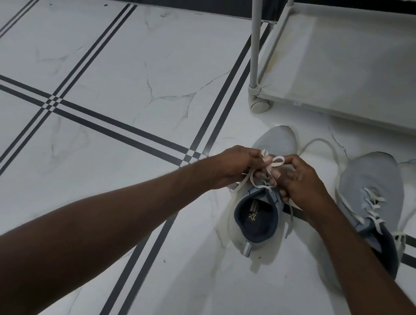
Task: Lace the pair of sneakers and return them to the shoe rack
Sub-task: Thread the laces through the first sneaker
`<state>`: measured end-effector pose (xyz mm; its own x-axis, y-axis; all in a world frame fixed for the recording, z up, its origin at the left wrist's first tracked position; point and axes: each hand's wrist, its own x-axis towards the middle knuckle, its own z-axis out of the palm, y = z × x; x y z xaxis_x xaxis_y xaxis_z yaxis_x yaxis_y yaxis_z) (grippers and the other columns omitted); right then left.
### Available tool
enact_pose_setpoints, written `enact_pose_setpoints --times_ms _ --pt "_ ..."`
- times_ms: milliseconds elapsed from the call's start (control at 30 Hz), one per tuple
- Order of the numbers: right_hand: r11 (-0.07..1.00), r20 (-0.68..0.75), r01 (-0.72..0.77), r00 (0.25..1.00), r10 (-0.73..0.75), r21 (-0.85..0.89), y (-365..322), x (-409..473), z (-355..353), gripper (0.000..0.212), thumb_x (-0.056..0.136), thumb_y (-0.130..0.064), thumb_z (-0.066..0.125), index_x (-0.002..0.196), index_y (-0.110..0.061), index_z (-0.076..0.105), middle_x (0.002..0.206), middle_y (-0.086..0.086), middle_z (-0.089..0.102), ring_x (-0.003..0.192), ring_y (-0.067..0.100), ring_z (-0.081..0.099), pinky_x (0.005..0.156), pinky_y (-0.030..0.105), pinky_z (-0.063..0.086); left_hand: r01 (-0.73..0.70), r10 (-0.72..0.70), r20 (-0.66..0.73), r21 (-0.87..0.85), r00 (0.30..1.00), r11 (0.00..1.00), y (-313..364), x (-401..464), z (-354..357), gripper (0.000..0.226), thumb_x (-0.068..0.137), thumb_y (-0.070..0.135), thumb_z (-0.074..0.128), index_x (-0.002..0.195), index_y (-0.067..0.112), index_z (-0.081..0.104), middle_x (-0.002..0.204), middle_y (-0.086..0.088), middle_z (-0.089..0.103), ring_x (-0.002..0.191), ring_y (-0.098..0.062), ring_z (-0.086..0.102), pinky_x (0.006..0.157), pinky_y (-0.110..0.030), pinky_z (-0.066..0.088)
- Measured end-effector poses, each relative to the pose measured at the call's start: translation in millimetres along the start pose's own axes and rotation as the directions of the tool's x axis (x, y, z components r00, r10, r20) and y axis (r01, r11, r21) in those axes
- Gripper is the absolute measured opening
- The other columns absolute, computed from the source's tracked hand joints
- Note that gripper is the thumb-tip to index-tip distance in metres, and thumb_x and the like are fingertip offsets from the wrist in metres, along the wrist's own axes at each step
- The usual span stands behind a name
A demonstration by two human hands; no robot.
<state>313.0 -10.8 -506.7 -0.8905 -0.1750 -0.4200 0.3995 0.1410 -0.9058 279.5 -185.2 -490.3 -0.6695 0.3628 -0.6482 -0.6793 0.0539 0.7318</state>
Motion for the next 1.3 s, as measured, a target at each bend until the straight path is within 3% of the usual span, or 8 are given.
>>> enact_pose_setpoints --times_ms 200,400,533,600,700,900,1100,1300 --pt "0.993 0.022 -0.075 0.997 0.074 0.092 3 8 -5 0.005 0.090 -0.011 0.065 0.085 -0.011 0.064 0.063 0.009 0.058 0.048 0.015 0.045 0.047 0.026 0.043 -0.125 0.105 0.075 0.356 0.992 0.926 9 -3 -10 0.025 0.095 0.018 0.062 0.105 -0.004 0.067 0.083 -0.018 0.064 0.066 -0.017 0.060 0.065 -0.025 0.054" --pt "0.981 0.035 -0.133 0.991 0.129 0.141 -1 11 -3 0.015 0.096 -0.012 0.055 0.084 -0.012 0.064 0.065 0.011 0.058 0.047 0.014 0.044 0.046 0.027 0.043 -0.288 0.437 0.129 0.902 0.890 0.321 22 -4 -5 0.007 0.073 0.013 0.078 0.078 0.011 0.073 0.074 0.000 0.075 0.069 -0.018 0.069 0.067 -0.036 0.057" --pt "0.976 0.114 -0.184 0.979 0.171 0.113 -5 13 -7 0.016 0.097 -0.009 0.051 0.095 -0.010 0.067 0.070 0.011 0.068 0.049 0.014 0.046 0.047 0.026 0.044 -0.256 0.674 0.089 0.954 0.733 0.153 2 -3 12 0.008 0.077 0.020 0.066 0.071 0.014 0.066 0.068 -0.001 0.069 0.062 -0.021 0.062 0.056 -0.040 0.051" --pt "0.966 0.195 -0.228 0.960 0.201 0.125 -7 12 -14 0.019 0.095 -0.006 0.054 0.107 -0.012 0.067 0.080 0.012 0.072 0.052 0.012 0.049 0.049 0.024 0.045 -0.268 0.710 0.017 0.932 0.704 0.243 -6 -4 15 0.009 0.078 0.020 0.065 0.071 0.012 0.065 0.070 -0.002 0.067 0.063 -0.020 0.061 0.057 -0.040 0.051" --pt "0.952 0.237 -0.254 0.948 0.211 0.172 -7 8 -11 0.025 0.093 -0.001 0.056 0.112 -0.012 0.068 0.084 0.011 0.075 0.054 0.010 0.055 0.051 0.020 0.050 -0.305 0.655 -0.161 0.786 0.738 0.537 -6 -7 15 0.008 0.073 0.012 0.073 0.069 0.012 0.066 0.072 0.001 0.066 0.067 -0.016 0.062 0.064 -0.040 0.054" --pt "0.978 -0.102 -0.187 0.975 0.195 0.089 1 -3 -15 0.008 0.089 -0.002 0.063 0.087 0.003 0.070 0.066 0.015 0.070 0.045 0.013 0.062 0.049 0.022 0.057 -0.165 0.358 -0.453 0.411 0.817 0.896 -12 -22 4 0.017 0.074 0.011 0.079 0.066 0.010 0.064 0.079 -0.016 0.072 0.075 -0.030 0.070 0.070 -0.044 0.059" --pt "0.954 -0.310 -0.237 0.935 0.172 -0.186 14 -15 -25 0.019 0.085 0.013 0.055 0.069 0.010 0.063 0.060 0.019 0.060 0.041 0.020 0.055 0.045 0.029 0.054 -0.054 0.148 -0.549 0.184 0.823 0.981 -23 -47 -19 0.018 0.077 -0.003 0.076 0.068 0.002 0.060 0.065 -0.011 0.066 0.056 -0.016 0.063 0.057 -0.025 0.058" --pt "0.694 -0.253 -0.094 0.959 -0.131 -0.714 10 -10 -26 0.007 0.080 -0.014 0.073 0.074 -0.010 0.074 0.069 0.014 0.070 0.068 0.029 0.066 0.063 0.032 0.052 -0.093 0.309 -0.359 0.510 0.881 0.855 -21 -51 -24 0.005 0.086 0.001 0.066 0.084 0.001 0.061 0.078 -0.015 0.069 0.069 -0.025 0.074 0.061 -0.029 0.060"
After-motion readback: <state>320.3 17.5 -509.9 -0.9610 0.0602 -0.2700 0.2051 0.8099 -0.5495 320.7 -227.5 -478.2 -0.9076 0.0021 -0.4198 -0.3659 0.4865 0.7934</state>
